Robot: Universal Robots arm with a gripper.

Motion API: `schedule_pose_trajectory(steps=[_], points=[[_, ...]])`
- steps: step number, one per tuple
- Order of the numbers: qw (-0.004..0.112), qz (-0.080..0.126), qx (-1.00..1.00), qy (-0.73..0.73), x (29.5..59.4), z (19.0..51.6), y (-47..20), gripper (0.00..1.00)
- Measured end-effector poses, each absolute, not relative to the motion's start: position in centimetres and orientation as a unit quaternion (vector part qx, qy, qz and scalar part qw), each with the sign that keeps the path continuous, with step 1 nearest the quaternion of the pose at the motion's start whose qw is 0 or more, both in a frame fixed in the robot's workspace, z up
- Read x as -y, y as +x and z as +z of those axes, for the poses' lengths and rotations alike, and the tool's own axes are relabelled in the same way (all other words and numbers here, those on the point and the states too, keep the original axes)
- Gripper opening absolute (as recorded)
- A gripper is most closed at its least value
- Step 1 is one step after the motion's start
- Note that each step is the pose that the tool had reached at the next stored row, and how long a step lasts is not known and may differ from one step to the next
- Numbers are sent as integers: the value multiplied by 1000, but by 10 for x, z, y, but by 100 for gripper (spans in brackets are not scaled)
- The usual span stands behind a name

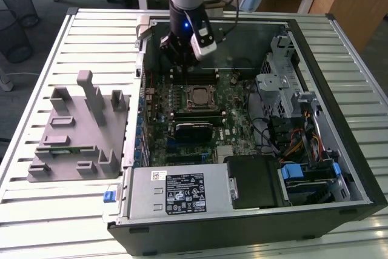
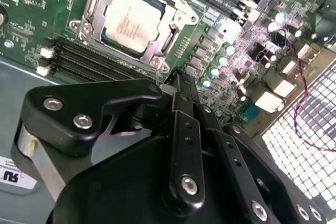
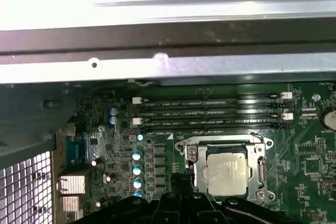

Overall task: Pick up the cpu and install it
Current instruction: 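Install the first cpu locking lever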

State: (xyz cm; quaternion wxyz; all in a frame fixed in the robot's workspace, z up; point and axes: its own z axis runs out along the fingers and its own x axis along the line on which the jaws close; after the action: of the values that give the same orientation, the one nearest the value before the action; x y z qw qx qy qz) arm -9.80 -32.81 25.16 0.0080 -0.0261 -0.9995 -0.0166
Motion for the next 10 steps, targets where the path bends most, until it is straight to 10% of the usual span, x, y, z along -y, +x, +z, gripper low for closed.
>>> schedule_pose_trajectory(steps=[10], points=[[8,-17,999,-26,320,252,-107,11]])
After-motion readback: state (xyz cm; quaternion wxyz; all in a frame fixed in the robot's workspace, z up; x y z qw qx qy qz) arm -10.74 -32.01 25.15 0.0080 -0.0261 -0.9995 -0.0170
